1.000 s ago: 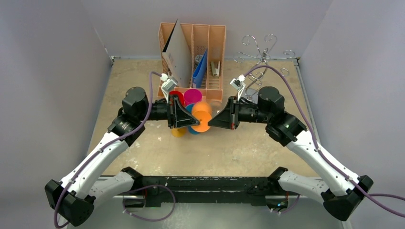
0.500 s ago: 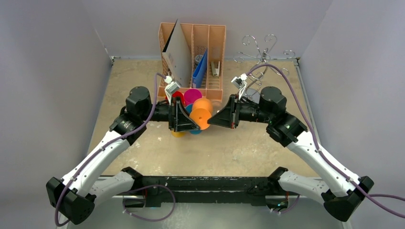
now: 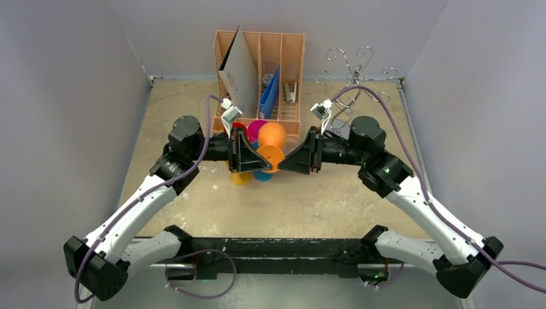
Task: Take the wine glass off the wine glass rack
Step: Place the wine glass at the center of the board.
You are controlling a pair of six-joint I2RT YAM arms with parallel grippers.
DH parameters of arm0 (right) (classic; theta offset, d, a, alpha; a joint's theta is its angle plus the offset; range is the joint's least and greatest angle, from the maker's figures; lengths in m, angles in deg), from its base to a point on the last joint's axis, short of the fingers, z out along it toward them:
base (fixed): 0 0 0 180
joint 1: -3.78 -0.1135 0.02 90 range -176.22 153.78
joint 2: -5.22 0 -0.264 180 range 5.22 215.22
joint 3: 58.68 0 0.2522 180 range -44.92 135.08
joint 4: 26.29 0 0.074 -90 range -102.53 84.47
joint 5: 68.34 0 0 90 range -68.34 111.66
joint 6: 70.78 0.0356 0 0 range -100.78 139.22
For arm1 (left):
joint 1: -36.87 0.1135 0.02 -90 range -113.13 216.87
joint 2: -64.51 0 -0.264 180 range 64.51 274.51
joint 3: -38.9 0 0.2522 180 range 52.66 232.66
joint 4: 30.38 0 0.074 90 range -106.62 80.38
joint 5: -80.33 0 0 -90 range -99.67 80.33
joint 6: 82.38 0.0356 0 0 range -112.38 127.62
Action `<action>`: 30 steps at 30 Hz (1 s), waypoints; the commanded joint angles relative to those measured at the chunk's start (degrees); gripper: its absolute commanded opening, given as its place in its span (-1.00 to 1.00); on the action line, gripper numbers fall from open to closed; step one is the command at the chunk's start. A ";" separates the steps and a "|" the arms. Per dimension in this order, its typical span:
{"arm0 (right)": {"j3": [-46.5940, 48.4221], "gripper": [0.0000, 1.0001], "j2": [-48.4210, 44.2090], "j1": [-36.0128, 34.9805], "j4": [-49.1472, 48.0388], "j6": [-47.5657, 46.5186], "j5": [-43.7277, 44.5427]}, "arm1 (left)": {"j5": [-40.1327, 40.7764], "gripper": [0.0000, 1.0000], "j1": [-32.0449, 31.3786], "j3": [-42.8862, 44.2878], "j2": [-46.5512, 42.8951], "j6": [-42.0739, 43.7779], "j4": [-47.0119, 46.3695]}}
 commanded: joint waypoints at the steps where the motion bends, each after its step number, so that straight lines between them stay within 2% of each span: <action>1: 2.81 -0.08 -2.30 -0.22 0.92 -2.20 -0.04 | 1.36 -1.00 -0.12 -0.24 -3.26 3.06 -2.93; 6: 8.26 0.12 -3.63 -0.20 5.69 -4.86 6.02 | 1.43 -1.00 -0.20 -1.60 -7.90 8.96 -3.57; 10: 13.26 0.34 -4.17 -0.20 14.20 -8.11 16.64 | -5.35 -1.00 -0.20 -2.52 -10.40 16.42 -4.43; 13: 14.53 0.38 -3.59 -0.20 19.35 -8.38 24.19 | -5.88 -1.00 -0.17 -2.81 -12.55 22.76 -1.03; 15: 14.50 0.41 -2.46 0.12 21.19 -6.61 26.15 | -8.16 -1.00 -0.20 -3.49 -13.89 27.94 -0.31; 17: 13.56 0.53 -0.90 2.80 19.84 -4.53 20.16 | -9.92 -1.00 -0.12 -3.79 -15.35 34.18 1.98; 19: 11.52 0.56 1.08 9.30 13.98 1.63 6.34 | -9.75 -1.00 -0.10 -4.14 -16.71 38.47 5.83; 20: 9.78 0.57 1.87 12.89 7.69 6.10 -1.23 | -9.41 -1.00 -0.12 -3.98 -16.93 40.70 7.82; 22: 6.10 0.57 3.01 17.29 -4.55 14.93 -9.33 | -10.86 -1.00 -0.19 -3.54 -16.80 44.03 9.77; 24: 4.87 0.57 3.88 17.81 -11.77 18.23 -12.31 | -13.45 -1.00 -0.18 -2.99 -16.02 45.50 10.16; 26: 5.36 0.57 4.95 17.75 -14.52 18.72 -14.37 | -17.79 -1.00 -0.15 -2.84 -15.21 48.18 10.00; 30: 3.68 0.54 6.17 17.73 -21.64 22.28 -18.37 | -19.62 -1.00 -0.13 -2.94 -15.24 52.61 10.20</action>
